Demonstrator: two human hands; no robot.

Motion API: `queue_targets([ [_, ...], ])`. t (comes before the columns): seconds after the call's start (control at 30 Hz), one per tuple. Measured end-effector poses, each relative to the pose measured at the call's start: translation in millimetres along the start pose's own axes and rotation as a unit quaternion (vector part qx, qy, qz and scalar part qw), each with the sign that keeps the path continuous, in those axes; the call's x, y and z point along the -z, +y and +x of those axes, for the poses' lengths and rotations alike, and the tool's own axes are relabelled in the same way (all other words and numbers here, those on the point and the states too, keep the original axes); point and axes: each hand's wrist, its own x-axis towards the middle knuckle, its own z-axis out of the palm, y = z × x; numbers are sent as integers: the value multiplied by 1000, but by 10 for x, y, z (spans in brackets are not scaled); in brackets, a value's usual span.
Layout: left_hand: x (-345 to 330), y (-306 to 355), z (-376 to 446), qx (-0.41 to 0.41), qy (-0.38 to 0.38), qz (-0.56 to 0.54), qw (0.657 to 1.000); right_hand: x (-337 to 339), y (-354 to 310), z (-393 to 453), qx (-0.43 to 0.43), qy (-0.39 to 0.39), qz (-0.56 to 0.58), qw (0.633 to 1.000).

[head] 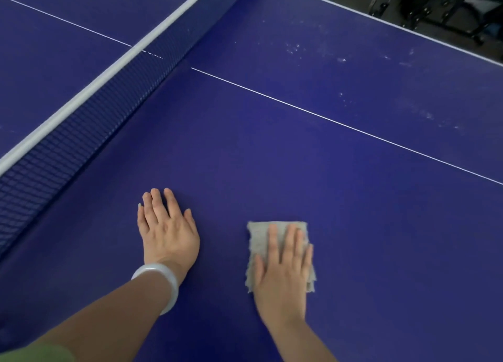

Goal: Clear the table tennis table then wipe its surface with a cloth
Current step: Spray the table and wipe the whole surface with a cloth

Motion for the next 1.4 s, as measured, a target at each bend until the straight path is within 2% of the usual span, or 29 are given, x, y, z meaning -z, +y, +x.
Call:
queue_targets([
  [0.03,12,2,2,0,0,-4,1000,5,-62,-44,20,-7,1,1000],
  [0.13,43,-10,-9,-1,-5,-27,1000,5,-60,-50,6,-7,7,1000],
  [0.23,94,-38,2,-3,-11,-95,995,11,-50,-42,10,-16,11,1000],
  [0.37,223,-243,-56,-44,-66,-183,980,-3,-58,-36,9,-6,9,1000],
  [0.43,275,-395,-265,-80,-97,-149,981,-5,-47,-39,12,-4,8,1000],
  [0.63,260,-868,-970,-125,-119,-27,985,25,-60,-44,12,-9,25,1000],
  [0.67,237,-929,-993,-142,-124,-8,982,47,-56,-94,48,-20,26,998],
  [0.77,233,-997,-954,-164,-163,4,973,130,128,-396,253,-48,0,966],
  [0.8,247,-991,-933,-166,-179,4,970,134,282,-453,296,-49,-7,954],
  [0.83,265,-976,-912,-165,-196,7,966,137,459,-469,303,-46,-15,952],
  [0.87,285,-961,-898,-164,-213,12,963,122,632,-450,270,-40,-29,962],
  [0.93,322,-936,-892,-161,-233,22,959,106,880,-331,92,-29,-30,995],
  [1.0,348,-924,-898,-158,-247,30,955,120,841,-205,-88,-59,9,994],
  [1.07,370,-911,-900,-156,-255,26,954,129,513,-182,-158,-79,41,983],
  [1.1,380,-909,-903,-156,-256,23,954,125,312,-244,-138,-58,38,988],
  [1.17,387,-905,-902,-156,-258,22,953,111,-77,-534,-7,-22,12,1000],
  [1.23,389,-903,-900,-154,-257,25,954,116,-229,-951,191,-46,-9,981],
  [1.3,392,-899,-898,-152,-255,31,954,183,-20,-1075,294,-51,1,954],
  [1.33,395,-897,-899,-150,-255,34,955,148,181,-1038,299,-39,-11,953],
  [1.37,396,-894,-902,-150,-255,37,955,111,388,-973,266,-28,-33,963],
  [1.4,400,-889,-905,-151,-254,41,954,83,604,-876,192,-19,-44,980],
])
